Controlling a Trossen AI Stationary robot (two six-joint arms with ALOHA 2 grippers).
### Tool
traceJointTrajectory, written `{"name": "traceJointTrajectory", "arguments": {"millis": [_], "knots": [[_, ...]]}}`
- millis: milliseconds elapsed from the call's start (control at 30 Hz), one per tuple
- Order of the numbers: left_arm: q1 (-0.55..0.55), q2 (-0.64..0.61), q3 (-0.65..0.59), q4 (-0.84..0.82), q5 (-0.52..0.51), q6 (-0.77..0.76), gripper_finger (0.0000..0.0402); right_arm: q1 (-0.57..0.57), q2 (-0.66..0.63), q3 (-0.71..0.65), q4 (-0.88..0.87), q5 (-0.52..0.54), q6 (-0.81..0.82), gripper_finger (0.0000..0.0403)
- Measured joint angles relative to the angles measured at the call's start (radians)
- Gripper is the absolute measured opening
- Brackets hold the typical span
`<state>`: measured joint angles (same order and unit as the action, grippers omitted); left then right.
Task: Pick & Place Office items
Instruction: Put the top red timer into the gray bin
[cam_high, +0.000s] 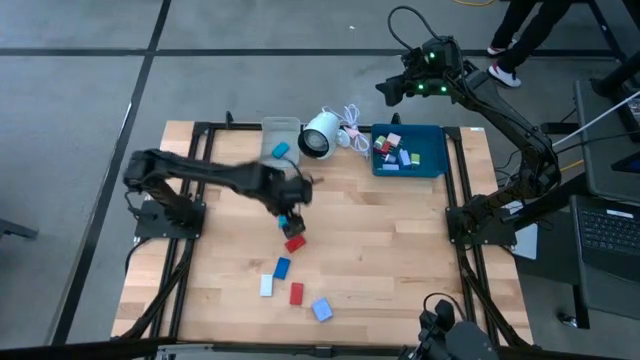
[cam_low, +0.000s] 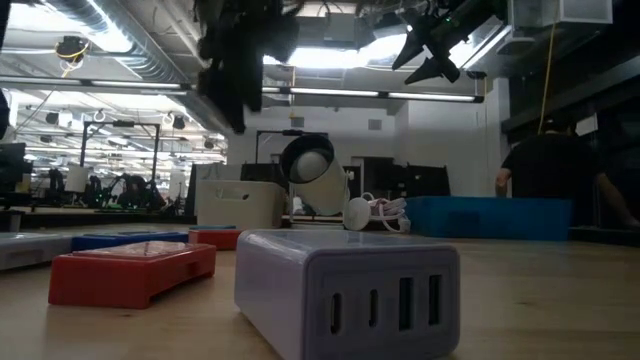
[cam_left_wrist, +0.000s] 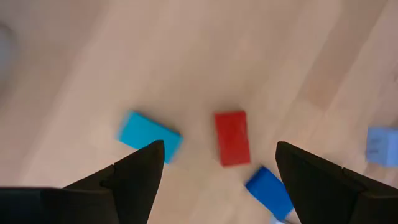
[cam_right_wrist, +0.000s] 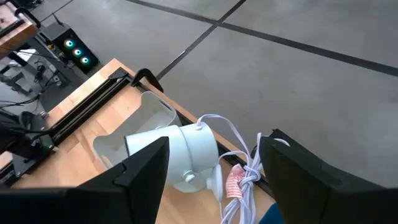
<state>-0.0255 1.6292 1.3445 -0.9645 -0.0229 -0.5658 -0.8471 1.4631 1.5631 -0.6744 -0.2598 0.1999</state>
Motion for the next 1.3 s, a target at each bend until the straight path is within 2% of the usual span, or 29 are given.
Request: {"name": "traceJointTrajectory", "arguments": {"millis": [233, 367, 467, 633, 867, 1300], "knots": [[-0.064, 0.166, -0.001, 0.104, 0.102, -0.166, 0.0304, 0.000, 0.000, 0.000, 0.000, -0.003, -0.007, 0.0255], [-0.088, 0.232, -0.001, 0.205, 0.112, -0.259, 0.0304, 0.000, 0.000, 0.000, -0.001, -0.004, -0.024, 0.0255], [-0.097, 0.265, -0.001, 0.206, 0.113, -0.308, 0.0304, 0.000, 0.000, 0.000, -0.008, -0.004, -0.027, 0.0255], [-0.097, 0.277, 0.000, 0.192, 0.097, -0.311, 0.0304, 0.000, 0.000, 0.000, -0.018, -0.004, -0.037, 0.0255], [-0.089, 0.277, -0.001, 0.086, 0.101, -0.288, 0.0304, 0.000, 0.000, 0.000, -0.026, -0.004, -0.032, 0.0255], [-0.100, 0.323, -0.001, 0.130, 0.103, -0.261, 0.0304, 0.000, 0.000, 0.000, -0.026, -0.004, 0.001, 0.0255]]}}
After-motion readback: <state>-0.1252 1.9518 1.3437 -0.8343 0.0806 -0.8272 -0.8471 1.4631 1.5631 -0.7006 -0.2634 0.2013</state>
